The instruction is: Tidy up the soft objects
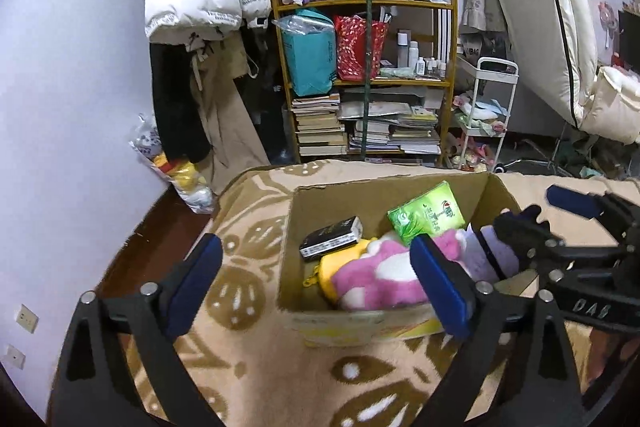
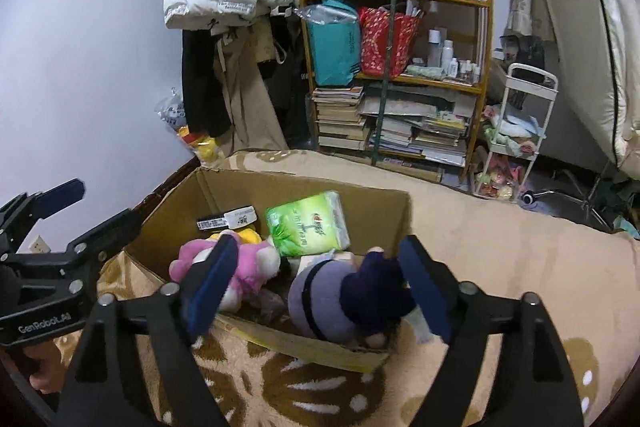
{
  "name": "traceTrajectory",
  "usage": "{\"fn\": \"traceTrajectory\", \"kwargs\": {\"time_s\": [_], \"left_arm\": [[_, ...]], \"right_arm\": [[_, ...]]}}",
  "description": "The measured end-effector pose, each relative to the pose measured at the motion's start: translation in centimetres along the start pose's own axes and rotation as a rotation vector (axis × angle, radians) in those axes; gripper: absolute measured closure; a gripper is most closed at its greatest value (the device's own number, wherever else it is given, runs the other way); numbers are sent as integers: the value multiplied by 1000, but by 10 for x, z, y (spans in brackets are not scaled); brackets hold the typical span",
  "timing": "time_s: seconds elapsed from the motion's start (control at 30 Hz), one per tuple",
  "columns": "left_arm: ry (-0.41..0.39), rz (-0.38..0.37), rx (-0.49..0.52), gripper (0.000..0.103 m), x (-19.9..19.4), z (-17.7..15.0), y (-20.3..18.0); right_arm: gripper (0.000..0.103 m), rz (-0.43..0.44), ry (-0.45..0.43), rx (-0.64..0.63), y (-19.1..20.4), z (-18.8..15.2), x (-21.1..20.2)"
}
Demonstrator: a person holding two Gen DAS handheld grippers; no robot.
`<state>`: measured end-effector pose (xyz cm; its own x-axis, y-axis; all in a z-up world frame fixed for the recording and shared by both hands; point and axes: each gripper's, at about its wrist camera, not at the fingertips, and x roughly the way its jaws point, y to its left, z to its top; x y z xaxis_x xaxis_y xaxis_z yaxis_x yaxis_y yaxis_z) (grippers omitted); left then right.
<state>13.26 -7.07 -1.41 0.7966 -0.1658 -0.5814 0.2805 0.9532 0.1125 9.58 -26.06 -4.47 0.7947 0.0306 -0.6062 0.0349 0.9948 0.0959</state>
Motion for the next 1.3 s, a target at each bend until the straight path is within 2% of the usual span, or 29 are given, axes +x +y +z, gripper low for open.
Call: {"fn": "traceTrajectory", "kwargs": {"time_s": [0.13,0.47,0.7,0.8,0.97,1.3], "left_arm": [[-4,18,-11,4,-18,-4,5],[-15,75,-60,1,-58,-24,18],[-90,104,-28,1,-102,-34,16],[-95,80,-34,1,-112,-36,16],[-136,76,-31,1,-128,-39,13],[-154,84,-19,1,-138,-45,10]], "right_arm": [[0,-15,-11,10,-2,-1,-16],[0,-20,-85,4,0,-7,-70],[0,-22,-134,8,1,-10,-108],[0,-24,-156,9,0,-11,-120],[0,-31,-181,14,0,-15,-137],[0,-75,-209,42,-8,-25,-155]]}}
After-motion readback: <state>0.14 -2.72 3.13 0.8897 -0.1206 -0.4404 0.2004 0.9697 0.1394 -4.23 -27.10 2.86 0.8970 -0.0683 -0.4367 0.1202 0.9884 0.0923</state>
